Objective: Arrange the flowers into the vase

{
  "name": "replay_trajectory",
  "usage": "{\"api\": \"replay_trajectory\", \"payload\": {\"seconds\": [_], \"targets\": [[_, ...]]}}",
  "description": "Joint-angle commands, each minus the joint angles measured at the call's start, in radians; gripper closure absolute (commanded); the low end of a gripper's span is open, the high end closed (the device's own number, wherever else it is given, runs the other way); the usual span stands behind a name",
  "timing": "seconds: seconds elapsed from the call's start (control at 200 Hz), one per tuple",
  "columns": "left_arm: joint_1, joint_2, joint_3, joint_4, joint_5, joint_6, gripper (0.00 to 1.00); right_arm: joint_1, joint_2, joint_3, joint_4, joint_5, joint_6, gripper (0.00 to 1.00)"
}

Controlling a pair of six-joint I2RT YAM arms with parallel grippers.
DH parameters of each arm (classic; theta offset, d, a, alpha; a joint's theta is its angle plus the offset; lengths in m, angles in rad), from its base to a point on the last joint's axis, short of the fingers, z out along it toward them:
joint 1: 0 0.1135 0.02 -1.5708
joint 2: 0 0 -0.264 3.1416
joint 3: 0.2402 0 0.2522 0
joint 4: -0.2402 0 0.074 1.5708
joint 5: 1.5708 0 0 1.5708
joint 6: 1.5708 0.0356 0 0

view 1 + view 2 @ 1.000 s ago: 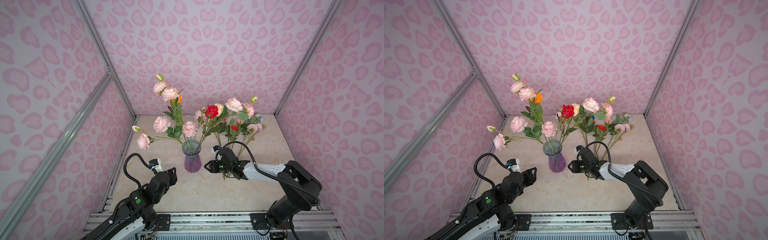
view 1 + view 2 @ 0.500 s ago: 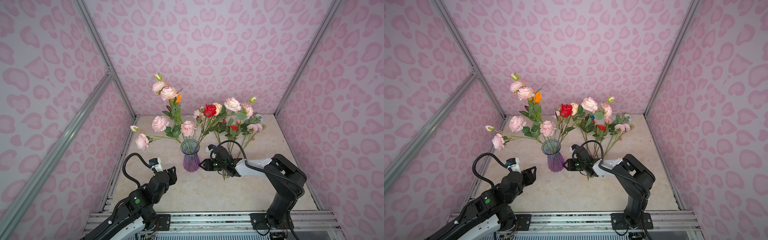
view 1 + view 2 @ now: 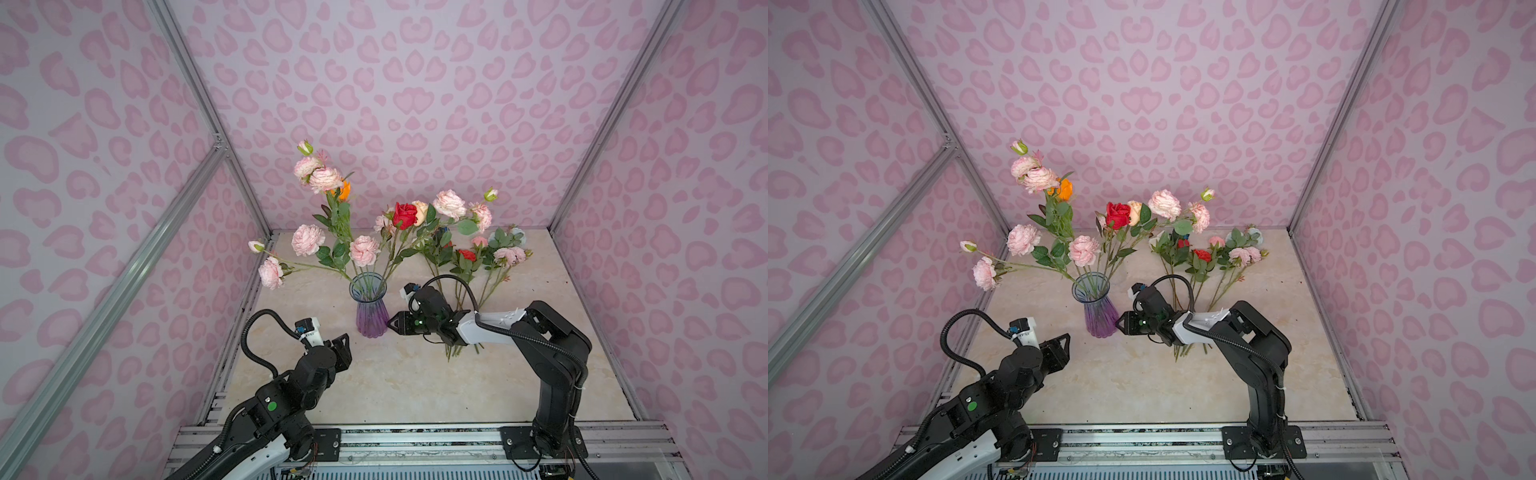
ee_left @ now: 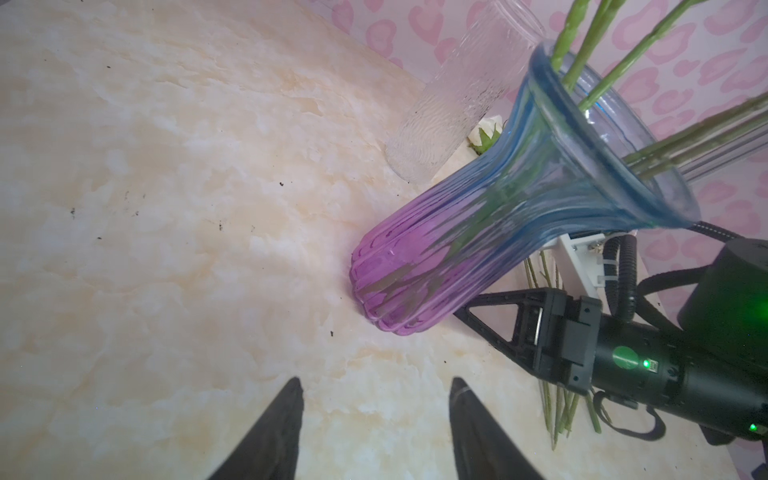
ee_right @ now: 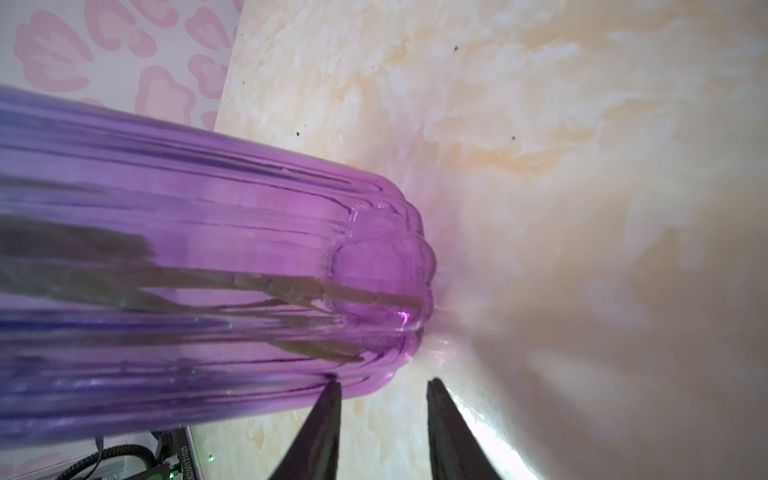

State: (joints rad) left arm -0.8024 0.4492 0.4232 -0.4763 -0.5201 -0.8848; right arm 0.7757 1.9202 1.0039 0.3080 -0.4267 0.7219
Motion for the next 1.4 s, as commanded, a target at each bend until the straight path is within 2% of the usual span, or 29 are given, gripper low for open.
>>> {"api": "replay_trajectory", "payload": {"seconds": [0.0,0.81,0.995,1.055,1.2,1.395], "targets": [[0.002,-0.006,-0.008,-0.001,-0.024,0.004,0.42,0.005,0.032,0.037,0.022,0.004,0.0,0.65],[0.001,-0.007,-0.057,0.014,-0.06,0.001,0.41,0.023,0.234,0.32,-0.033,0.021,0.011,0.67],[0.023,0.064,-0.102,0.09,-0.08,-0.03,0.41,0.027,0.229,0.309,-0.019,0.019,0.017,0.67],[0.051,0.099,-0.123,0.158,-0.045,-0.025,0.41,0.027,0.22,0.298,-0.011,0.017,0.021,0.67],[0.15,0.211,-0.168,0.38,0.152,0.042,0.41,0.024,0.179,0.255,-0.008,0.019,0.013,0.66],[0.187,0.383,-0.155,0.53,0.256,0.092,0.38,-0.011,0.087,0.135,0.003,0.035,0.01,0.65]]}}
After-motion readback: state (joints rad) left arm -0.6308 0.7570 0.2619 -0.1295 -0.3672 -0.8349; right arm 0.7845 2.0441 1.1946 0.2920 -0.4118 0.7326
